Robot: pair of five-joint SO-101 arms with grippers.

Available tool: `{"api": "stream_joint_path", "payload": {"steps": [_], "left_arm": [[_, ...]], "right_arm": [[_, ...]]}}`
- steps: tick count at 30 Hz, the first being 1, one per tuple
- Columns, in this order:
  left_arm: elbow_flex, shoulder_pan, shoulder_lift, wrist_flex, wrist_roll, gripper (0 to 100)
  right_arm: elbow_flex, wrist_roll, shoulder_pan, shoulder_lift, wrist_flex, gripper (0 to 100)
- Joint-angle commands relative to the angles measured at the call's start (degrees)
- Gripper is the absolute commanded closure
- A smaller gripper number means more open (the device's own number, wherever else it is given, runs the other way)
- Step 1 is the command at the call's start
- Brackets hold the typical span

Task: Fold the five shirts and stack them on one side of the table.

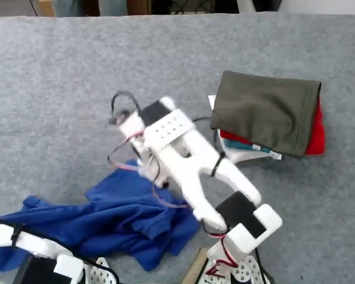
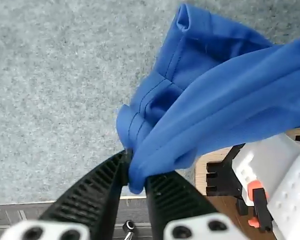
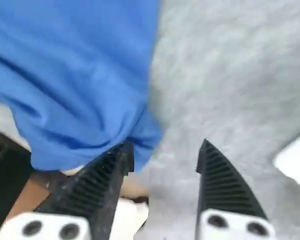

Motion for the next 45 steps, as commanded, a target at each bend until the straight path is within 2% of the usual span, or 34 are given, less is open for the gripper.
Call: {"api": "stream_joint_path", "payload": {"steps": [1,10,18,23,34,45], "left_arm": [[-0.2,0.0,-1.6,0.4,0.1,97],[-0.2,-0.4,-1.1,0.4,0.4,97],[2.2,-0.2,-1.2,0.4,0.4,97],[3.8,-0.4,-1.6,0.4,0.3,97],[3.5,-0.4,-1.7,0.1,0.2,97],[3.7,-0.4,-1.4,0.0,0.1,97]], "right_arm": [[-8.6,-0.5,-0.5,1.3,-0.6,80.9],[-21.2,-8.3,-6.0,21.5,-9.4,80.8],[-38.5,-16.3,-6.1,36.4,-4.2,80.8],[-46.6,-16.6,-6.2,41.7,0.9,80.8],[-47.2,-20.7,-12.2,43.0,1.1,80.8],[-46.5,-20.5,-7.6,45.3,0.9,80.8]]}}
